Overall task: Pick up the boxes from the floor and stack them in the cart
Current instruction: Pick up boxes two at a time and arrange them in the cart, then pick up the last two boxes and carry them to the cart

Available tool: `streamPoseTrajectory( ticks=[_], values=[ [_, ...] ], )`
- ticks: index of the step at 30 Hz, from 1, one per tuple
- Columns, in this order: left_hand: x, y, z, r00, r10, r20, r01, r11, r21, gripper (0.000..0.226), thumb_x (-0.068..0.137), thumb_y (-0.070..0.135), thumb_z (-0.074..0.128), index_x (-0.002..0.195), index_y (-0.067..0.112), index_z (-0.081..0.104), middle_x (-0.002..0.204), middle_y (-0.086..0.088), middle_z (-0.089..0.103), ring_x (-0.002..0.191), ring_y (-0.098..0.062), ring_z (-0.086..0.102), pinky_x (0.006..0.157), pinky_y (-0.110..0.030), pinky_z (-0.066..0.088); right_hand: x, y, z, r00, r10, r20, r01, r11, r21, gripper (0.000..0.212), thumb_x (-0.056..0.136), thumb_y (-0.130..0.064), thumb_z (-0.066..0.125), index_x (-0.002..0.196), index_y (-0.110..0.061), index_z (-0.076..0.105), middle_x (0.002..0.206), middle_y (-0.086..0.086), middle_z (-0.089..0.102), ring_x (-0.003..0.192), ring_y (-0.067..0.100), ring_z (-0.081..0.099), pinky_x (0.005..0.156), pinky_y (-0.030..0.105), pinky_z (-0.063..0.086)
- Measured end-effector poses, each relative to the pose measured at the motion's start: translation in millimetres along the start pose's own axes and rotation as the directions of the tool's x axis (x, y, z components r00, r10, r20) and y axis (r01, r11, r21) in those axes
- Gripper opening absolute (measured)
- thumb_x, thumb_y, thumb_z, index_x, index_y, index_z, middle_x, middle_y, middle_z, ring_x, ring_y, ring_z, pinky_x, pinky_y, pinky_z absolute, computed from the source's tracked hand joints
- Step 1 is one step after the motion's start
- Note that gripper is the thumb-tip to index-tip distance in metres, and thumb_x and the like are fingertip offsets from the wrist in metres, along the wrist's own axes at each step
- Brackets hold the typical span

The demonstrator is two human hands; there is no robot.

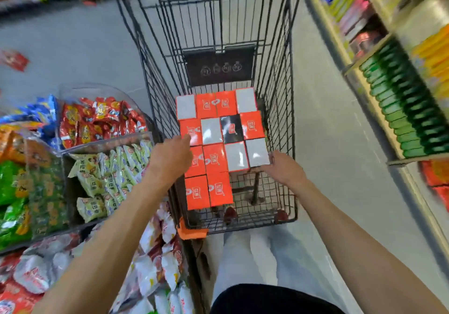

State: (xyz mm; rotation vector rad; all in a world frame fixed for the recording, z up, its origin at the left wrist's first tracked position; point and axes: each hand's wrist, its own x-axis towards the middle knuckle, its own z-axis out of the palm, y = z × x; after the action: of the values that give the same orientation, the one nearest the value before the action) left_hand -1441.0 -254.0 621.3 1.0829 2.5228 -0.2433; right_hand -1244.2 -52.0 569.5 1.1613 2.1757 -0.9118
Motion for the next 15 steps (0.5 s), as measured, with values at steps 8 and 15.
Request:
streamPoseTrajectory(
  ticks=[8, 15],
  values=[
    [30, 133, -68, 0.967, 0.252, 0.027, -0.249, 0.928, 0.276, 0.038, 0.091, 0.026, 0.048, 0.129, 0.021, 0.051, 0.122, -0.008, 0.062, 0.111, -0.031, 0.061, 0.084, -0.037, 0.049, -91, 126, -106, 0.931, 0.286, -0.228, -0.286, 0.958, 0.031, 0.054, 0.091, -0.046, 0.051, 0.136, -0.016, 0.045, 0.133, 0.008, 0.055, 0.119, 0.029, 0.055, 0.09, 0.038, 0.045],
    [-10, 338, -89, 0.849, 0.521, 0.084, -0.506, 0.759, 0.411, 0.042, 0.097, 0.033, 0.042, 0.136, 0.019, 0.042, 0.133, -0.006, 0.055, 0.122, -0.029, 0.052, 0.094, -0.04, 0.044, -229, 295, -133, 0.826, 0.443, -0.349, -0.442, 0.893, 0.088, 0.044, 0.093, -0.045, 0.049, 0.124, -0.014, 0.05, 0.119, 0.007, 0.061, 0.107, 0.028, 0.059, 0.073, 0.034, 0.042]
  ],
)
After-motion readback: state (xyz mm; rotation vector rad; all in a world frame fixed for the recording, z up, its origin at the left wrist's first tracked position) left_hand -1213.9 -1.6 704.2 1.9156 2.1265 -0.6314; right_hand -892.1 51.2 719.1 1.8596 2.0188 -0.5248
